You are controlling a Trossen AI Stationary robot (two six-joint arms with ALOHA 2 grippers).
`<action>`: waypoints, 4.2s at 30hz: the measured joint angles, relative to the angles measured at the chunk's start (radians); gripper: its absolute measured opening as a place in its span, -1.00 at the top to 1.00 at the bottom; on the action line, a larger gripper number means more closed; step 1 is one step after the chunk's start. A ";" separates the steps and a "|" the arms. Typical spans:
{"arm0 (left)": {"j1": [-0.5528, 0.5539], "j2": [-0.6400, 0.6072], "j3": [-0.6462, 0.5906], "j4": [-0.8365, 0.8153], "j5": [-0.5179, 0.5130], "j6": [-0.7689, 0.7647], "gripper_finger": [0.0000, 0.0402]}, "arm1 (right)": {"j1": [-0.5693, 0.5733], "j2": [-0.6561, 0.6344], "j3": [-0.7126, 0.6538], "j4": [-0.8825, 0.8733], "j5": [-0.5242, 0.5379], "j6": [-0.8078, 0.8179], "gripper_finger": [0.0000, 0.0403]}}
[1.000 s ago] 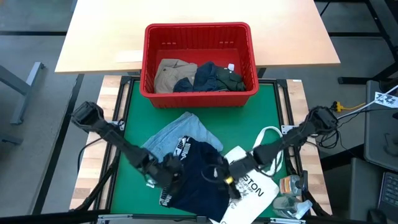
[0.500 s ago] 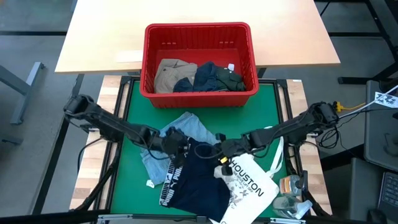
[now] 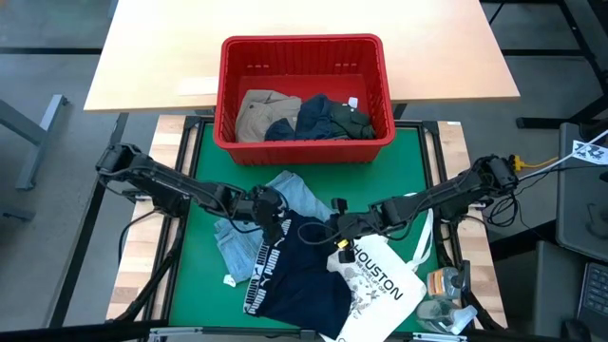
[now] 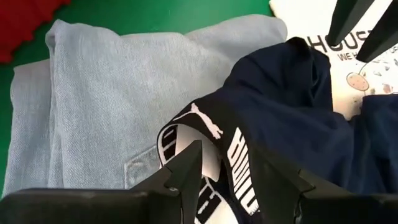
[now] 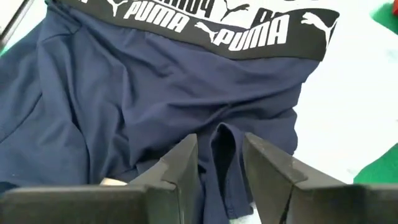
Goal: Fold Laundry from Bin
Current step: Fold the dark blue boxer shorts
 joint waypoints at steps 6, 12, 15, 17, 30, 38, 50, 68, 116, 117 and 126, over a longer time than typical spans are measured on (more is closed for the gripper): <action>0.004 0.029 0.000 0.017 0.000 0.000 0.38 | 0.000 0.001 0.000 -0.018 0.001 0.000 0.36; 0.008 0.047 0.000 0.020 0.001 0.000 0.38 | 0.000 0.001 0.000 -0.022 0.001 0.000 0.36; 0.011 0.050 0.000 0.021 0.000 0.001 0.38 | 0.000 0.006 0.000 -0.038 0.026 0.000 0.36; 0.011 0.050 0.000 0.022 -0.001 0.001 0.38 | 0.000 0.016 0.000 -0.038 0.064 -0.001 0.36; 0.010 0.050 0.000 0.043 0.001 0.002 0.38 | -0.023 0.086 0.000 -0.028 0.106 0.001 0.36; 0.013 0.050 0.000 0.047 0.003 0.002 0.38 | -0.039 0.099 0.000 -0.010 0.077 0.002 0.48; 0.047 0.050 0.000 0.052 0.017 -0.027 0.38 | -0.039 0.099 0.000 -0.009 0.075 0.002 0.77; 0.060 0.050 0.000 0.053 0.094 -0.078 0.62 | -0.039 0.099 0.000 -0.009 0.074 0.003 0.97; 0.024 -0.141 0.000 -0.183 -0.137 -0.072 1.00 | -0.039 -0.106 0.000 -0.469 0.322 0.594 0.99; 0.024 -0.141 0.000 -0.192 -0.138 -0.072 1.00 | -0.039 -0.106 0.000 -0.475 0.322 0.608 0.99; 0.024 -0.134 0.000 -0.215 -0.164 -0.072 1.00 | -0.039 -0.106 0.000 -0.485 0.322 0.615 0.99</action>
